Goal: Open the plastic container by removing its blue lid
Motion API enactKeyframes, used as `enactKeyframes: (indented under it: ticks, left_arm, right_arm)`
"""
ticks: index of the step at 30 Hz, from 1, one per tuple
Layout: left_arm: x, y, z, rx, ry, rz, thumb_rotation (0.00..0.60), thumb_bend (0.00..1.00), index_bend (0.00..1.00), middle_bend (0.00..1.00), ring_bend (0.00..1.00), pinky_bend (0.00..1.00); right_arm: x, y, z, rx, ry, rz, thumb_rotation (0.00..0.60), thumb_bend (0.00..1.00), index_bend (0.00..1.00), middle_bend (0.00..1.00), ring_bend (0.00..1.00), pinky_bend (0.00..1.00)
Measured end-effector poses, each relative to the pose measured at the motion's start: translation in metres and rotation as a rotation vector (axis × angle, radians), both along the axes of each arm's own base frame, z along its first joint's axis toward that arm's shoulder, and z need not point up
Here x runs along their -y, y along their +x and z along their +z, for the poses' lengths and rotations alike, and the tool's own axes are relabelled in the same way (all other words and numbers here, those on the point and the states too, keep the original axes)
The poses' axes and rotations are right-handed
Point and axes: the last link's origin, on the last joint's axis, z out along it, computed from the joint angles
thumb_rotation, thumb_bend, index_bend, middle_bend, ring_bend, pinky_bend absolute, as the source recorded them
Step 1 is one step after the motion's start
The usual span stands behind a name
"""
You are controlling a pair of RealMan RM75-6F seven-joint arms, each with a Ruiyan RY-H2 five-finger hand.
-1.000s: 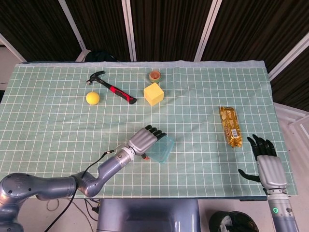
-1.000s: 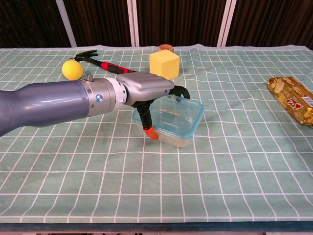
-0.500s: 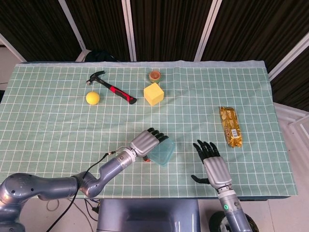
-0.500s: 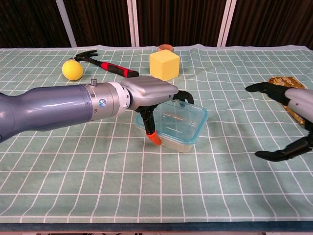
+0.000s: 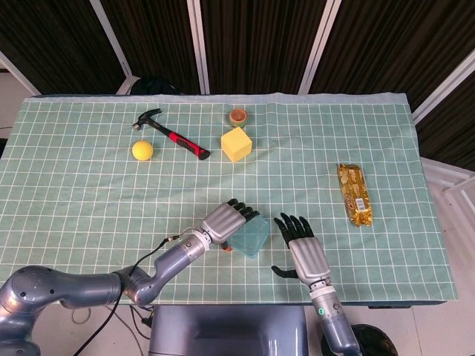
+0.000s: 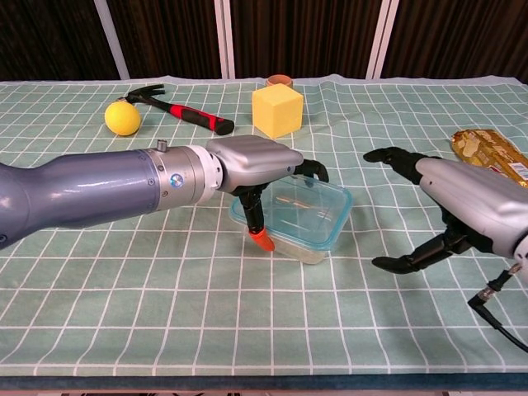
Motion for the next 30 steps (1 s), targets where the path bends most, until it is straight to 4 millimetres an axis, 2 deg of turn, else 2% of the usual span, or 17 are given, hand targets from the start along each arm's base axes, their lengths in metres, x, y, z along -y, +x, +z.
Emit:
enactKeyframes:
  ticks: [10,18,30]
  left_arm:
    - [0.005,0.011,-0.004,0.032,-0.005,0.016,0.6,0.07,0.19,0.29,0.28,0.44]
    - [0.008,0.012,-0.002,0.026,-0.01,0.023,0.6,0.07,0.19,0.29,0.28,0.44]
    - [0.012,0.012,0.0,0.019,-0.01,0.033,0.6,0.07,0.19,0.29,0.28,0.44]
  right_arm:
    - [-0.001,0.009,-0.012,0.023,0.023,-0.019,0.6,0.26,0.0,0.0,0.0,0.0]
    - [0.003,0.019,-0.015,0.054,0.013,-0.025,0.6,0.26,0.0,0.0,0.0,0.0]
    - [0.006,0.016,-0.02,0.058,0.014,-0.065,0.6,0.26,0.0,0.0,0.0,0.0]
